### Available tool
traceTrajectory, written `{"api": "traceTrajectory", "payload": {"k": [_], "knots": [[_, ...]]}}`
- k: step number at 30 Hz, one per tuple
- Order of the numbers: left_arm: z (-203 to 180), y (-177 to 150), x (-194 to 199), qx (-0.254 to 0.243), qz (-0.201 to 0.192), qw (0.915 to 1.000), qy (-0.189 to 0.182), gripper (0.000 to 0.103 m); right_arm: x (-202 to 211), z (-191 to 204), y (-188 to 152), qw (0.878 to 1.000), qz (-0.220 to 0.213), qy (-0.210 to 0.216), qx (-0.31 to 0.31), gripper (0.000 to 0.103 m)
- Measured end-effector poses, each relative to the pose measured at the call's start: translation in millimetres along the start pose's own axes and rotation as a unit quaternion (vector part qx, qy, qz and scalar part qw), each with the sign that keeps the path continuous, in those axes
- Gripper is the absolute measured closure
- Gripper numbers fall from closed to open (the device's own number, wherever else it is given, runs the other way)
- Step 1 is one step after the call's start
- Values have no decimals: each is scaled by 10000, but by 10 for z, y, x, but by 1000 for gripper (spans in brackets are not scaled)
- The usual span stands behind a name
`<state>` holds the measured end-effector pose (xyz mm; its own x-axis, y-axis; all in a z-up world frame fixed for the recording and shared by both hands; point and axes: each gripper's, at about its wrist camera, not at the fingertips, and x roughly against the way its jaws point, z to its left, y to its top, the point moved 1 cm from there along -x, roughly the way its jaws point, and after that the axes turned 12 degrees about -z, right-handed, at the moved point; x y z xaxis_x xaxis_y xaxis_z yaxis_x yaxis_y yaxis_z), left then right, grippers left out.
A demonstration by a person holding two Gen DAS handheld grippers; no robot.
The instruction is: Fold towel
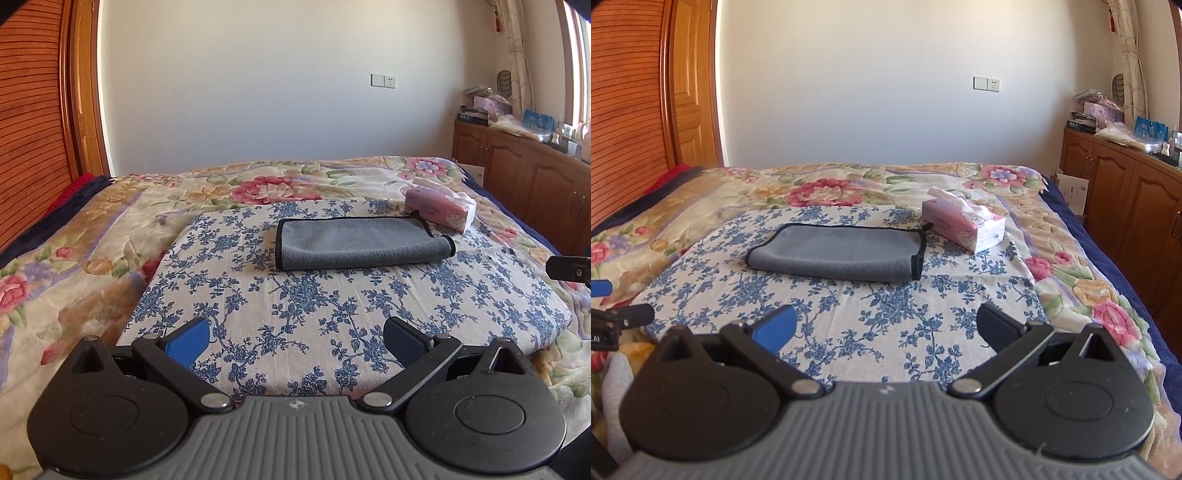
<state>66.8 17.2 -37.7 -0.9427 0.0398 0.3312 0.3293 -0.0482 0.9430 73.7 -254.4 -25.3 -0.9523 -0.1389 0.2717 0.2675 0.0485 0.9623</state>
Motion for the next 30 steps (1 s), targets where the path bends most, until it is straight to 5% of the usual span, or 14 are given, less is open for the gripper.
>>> {"api": "traceTrajectory", "payload": {"k": [30], "knots": [[-8, 121, 125, -103, -758, 9970, 92, 1, 109, 1, 70, 9977, -659, -132, 26, 0]]}}
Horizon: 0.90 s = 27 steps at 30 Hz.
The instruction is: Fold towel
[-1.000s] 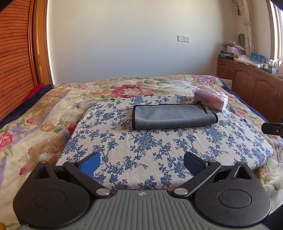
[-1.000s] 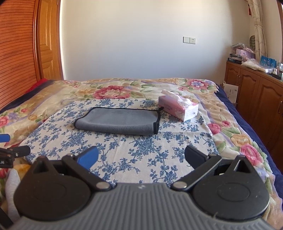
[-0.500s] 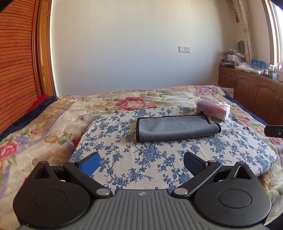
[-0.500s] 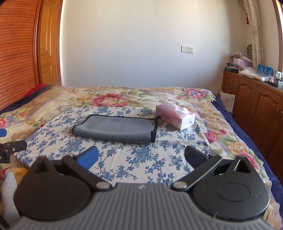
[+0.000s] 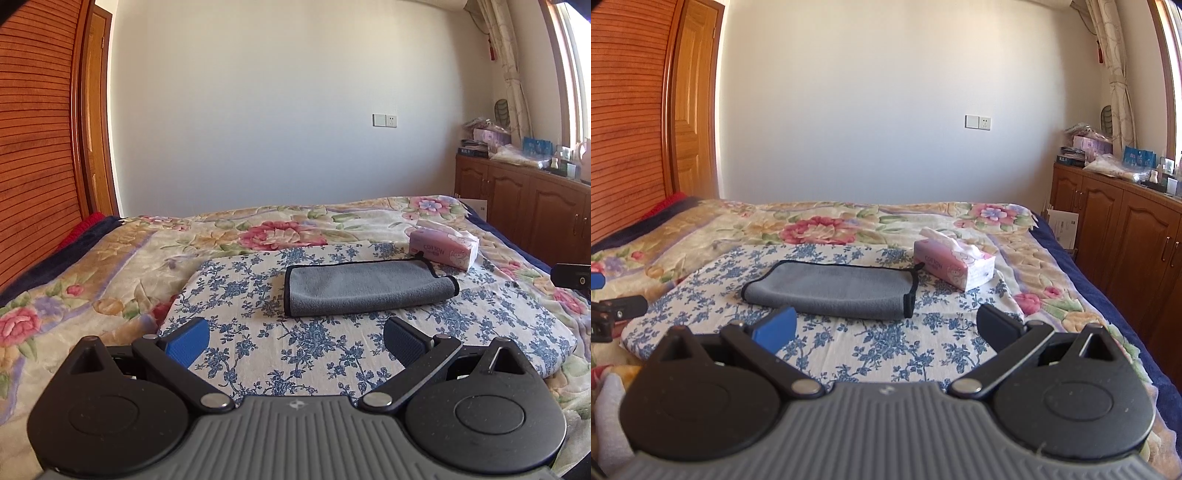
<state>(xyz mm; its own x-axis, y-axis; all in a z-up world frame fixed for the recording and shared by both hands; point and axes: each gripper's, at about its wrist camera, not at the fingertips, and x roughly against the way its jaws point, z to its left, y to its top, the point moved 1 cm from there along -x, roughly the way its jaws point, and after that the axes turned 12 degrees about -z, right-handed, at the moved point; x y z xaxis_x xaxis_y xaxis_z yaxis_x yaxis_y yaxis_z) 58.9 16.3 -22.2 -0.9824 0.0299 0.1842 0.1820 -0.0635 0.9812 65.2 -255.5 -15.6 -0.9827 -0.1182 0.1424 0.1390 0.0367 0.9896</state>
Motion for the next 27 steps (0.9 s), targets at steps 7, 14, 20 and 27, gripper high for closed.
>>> {"api": "traceTrajectory", "payload": {"k": [7, 14, 20, 27], "knots": [[-12, 7, 36, -116, -183, 9998, 44, 1, 51, -6, 20, 9997, -223, -79, 14, 0], [-14, 30, 79, -185, -388, 9990, 84, 1, 72, -16, 33, 9992, -364, -138, 12, 0], [0, 8, 77, -186, -371, 9991, 94, 1, 62, -15, 26, 9992, -360, -167, 34, 0], [-7, 4, 72, -204, -361, 9991, 92, 0, 69, -11, 24, 9992, -364, -170, 38, 0]]}}
